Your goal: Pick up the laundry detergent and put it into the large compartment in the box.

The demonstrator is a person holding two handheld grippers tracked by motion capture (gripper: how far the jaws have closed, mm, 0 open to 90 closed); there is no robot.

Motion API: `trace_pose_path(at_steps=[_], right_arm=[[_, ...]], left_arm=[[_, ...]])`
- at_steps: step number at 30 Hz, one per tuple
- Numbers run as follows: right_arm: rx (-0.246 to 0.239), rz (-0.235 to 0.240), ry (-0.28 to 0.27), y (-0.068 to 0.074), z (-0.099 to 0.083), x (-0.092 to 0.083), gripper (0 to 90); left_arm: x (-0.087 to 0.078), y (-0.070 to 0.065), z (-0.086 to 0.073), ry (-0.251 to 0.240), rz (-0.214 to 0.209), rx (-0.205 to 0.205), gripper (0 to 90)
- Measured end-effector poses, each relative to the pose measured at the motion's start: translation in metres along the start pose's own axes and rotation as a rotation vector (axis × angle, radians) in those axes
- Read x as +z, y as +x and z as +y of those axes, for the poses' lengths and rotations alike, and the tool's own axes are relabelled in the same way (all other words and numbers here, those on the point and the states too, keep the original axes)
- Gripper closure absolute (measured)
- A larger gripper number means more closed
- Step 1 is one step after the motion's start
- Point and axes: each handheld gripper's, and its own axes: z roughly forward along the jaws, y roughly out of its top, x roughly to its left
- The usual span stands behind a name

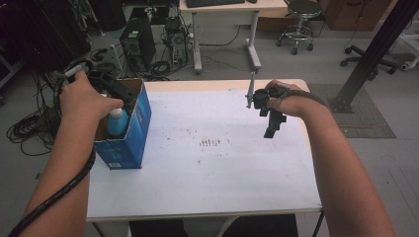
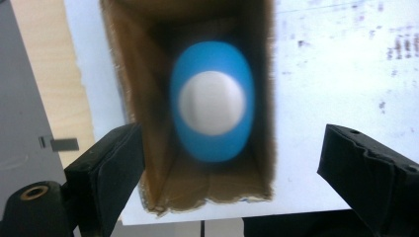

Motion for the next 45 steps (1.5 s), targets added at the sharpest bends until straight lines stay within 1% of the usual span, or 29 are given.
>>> trace_pose_path(at_steps=[2,4,5,6,8,9,12,14,17,18,20,22,24,27,28,32,33,35,38,42,43,44,45], right_arm=[[0.001,0.002,0.001,0.0,0.0,0.0,3.8],[0.001,0.001,0.0,0.0,0.0,0.0,3.8],[0.001,0.001,0.0,0.0,0.0,0.0,3.7],[0.002,0.0,0.0,0.0,0.0,0.0,3.7],[0.001,0.001,0.001,0.0,0.0,0.0,3.8],[0.003,0.001,0.001,0.0,0.0,0.0,3.8],[0.004,0.002,0.003,0.0,-0.001,0.0,3.8],[0.006,0.002,0.003,0.001,-0.001,0.001,3.8],[0.005,0.001,0.002,0.001,-0.001,0.001,3.8],[0.005,0.0,0.0,0.001,-0.002,0.0,3.8],[0.007,0.001,0.002,0.001,-0.002,0.0,3.8],[0.003,0.002,0.002,0.002,-0.002,-0.001,3.8],[0.004,0.0,0.002,0.002,-0.002,-0.001,3.8],[0.002,0.0,0.003,0.003,-0.003,-0.001,3.8],[0.002,0.001,0.004,0.003,-0.003,-0.001,3.8],[-0.001,0.0,0.007,0.005,-0.002,-0.001,3.8],[-0.002,0.001,0.006,0.005,-0.002,-0.001,3.8],[-0.003,0.001,0.007,0.005,-0.002,-0.001,3.8],[-0.004,0.001,0.01,0.006,-0.002,-0.001,3.8],[-0.007,0.002,0.011,0.006,-0.002,-0.001,3.8],[-0.008,0.003,0.009,0.007,-0.002,-0.001,3.8],[-0.011,0.003,0.009,0.007,-0.002,-0.001,3.8],[-0.01,0.004,0.01,0.007,-0.002,-0.001,3.8]], left_arm=[[-0.002,-0.005,-0.001,-0.003,-0.004,0.026,9.3],[-0.004,-0.013,-0.001,-0.008,0.003,0.058,7.9],[-0.005,-0.015,-0.002,-0.01,0.002,0.066,7.6],[-0.005,-0.019,-0.002,-0.014,-0.002,0.089,6.6],[-0.007,-0.026,-0.003,-0.007,0.002,0.125,5.4],[-0.008,-0.03,-0.004,-0.016,-0.001,0.143,4.7],[-0.01,-0.043,-0.006,-0.024,-0.007,0.228,0.8],[-0.012,-0.051,-0.008,-0.033,-0.01,0.274,0.4],[-0.013,-0.063,-0.01,-0.019,-0.014,0.339,0.4],[-0.013,-0.066,-0.01,-0.016,-0.016,0.354,0.4],[-0.014,-0.075,-0.011,-0.013,-0.029,0.401,0.4],[-0.015,-0.082,-0.012,-0.012,-0.04,0.439,0.4],[-0.016,-0.091,-0.014,-0.009,-0.039,0.487,0.4],[-0.018,-0.103,-0.016,-0.011,-0.042,0.536,0.4],[-0.02,-0.109,-0.017,-0.004,-0.044,0.564,0.3],[-0.023,-0.123,-0.021,0.003,-0.042,0.645,0.4],[-0.023,-0.126,-0.021,0.002,-0.039,0.66,0.3],[-0.025,-0.133,-0.023,-0.002,-0.032,0.714,0.4],[-0.024,-0.141,-0.025,-0.003,-0.034,0.776,0.4],[-0.021,-0.15,-0.028,0.002,-0.021,0.864,0.3],[-0.02,-0.151,-0.028,0.005,-0.023,0.873,0.4],[-0.019,-0.154,-0.029,0.011,-0.019,0.902,0.4],[-0.018,-0.155,-0.029,0.014,-0.02,0.922,0.2]])
